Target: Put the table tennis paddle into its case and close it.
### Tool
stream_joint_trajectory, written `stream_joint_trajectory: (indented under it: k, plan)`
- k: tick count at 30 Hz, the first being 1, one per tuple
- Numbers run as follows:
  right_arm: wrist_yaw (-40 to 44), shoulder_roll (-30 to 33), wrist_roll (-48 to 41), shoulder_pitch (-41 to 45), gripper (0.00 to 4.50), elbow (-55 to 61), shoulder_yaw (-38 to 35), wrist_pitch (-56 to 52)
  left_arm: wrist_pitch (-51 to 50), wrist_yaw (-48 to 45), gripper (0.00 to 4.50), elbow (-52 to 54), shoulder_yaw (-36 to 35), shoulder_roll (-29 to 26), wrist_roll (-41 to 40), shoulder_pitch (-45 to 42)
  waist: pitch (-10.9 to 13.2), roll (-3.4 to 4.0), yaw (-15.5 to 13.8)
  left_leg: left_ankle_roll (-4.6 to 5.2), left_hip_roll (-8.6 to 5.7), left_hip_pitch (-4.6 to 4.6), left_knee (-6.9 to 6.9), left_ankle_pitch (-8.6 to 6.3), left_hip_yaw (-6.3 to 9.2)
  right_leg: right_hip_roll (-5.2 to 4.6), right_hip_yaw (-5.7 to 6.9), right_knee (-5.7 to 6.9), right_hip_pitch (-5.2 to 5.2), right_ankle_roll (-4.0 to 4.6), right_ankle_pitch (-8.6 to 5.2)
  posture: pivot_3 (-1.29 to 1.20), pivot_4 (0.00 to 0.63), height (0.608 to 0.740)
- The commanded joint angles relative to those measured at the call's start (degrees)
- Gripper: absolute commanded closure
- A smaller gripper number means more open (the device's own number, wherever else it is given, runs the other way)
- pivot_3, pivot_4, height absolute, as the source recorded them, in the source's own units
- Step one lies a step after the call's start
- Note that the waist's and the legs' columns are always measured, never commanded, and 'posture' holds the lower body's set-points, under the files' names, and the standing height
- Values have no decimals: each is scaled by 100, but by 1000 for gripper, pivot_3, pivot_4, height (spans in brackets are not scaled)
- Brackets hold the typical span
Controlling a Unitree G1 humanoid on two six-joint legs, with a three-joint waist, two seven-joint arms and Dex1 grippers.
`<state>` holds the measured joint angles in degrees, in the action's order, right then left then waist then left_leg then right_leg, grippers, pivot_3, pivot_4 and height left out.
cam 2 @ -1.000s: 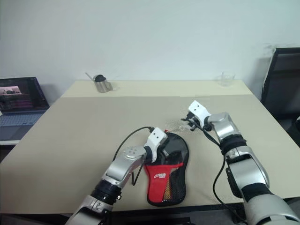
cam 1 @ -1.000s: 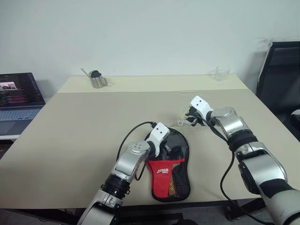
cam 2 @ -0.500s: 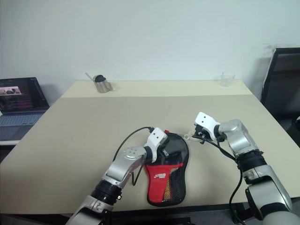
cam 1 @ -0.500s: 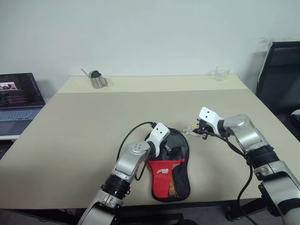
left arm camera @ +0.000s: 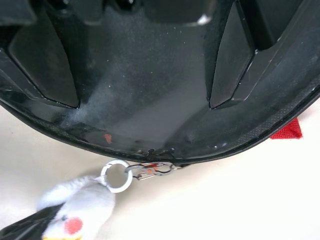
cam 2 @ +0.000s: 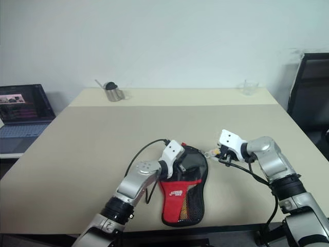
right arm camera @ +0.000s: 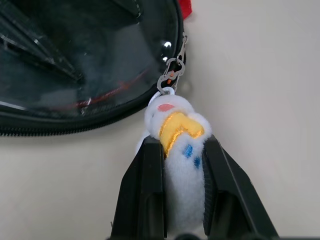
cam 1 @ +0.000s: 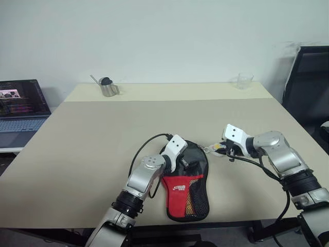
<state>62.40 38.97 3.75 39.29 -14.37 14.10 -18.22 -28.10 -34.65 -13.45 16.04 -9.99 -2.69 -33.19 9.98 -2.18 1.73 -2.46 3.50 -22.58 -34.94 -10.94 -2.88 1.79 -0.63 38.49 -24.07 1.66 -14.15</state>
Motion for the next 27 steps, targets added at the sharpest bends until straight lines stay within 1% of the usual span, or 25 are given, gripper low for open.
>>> stream_joint_trajectory:
  k: [1,10,19,27]
  plan:
    - [233,340,-48,-160,4062,212,-96,84,-197,-22,0,-407,129,-124,163,211,0,0,-2,0,-1,-1,1,0,0,0,0,-1,0,0,0,0,150,740]
    - [588,692,-189,-555,4062,626,-62,117,-194,-42,0,-421,205,-68,181,224,-5,3,-30,6,-5,-25,7,-6,18,0,17,-52,7,-15,8,0,150,740]
    - [933,1089,-403,-1042,4063,1105,-26,169,-152,-54,0,-486,263,-97,190,217,-9,3,-98,13,-10,-28,6,-17,20,0,19,-68,13,-23,5,0,150,740]
    - [1106,1284,-522,-1275,4084,1313,-19,225,-95,-80,0,-562,302,-103,200,192,-10,4,-179,14,-11,-26,5,-22,28,0,26,-79,25,-26,3,0,150,740]
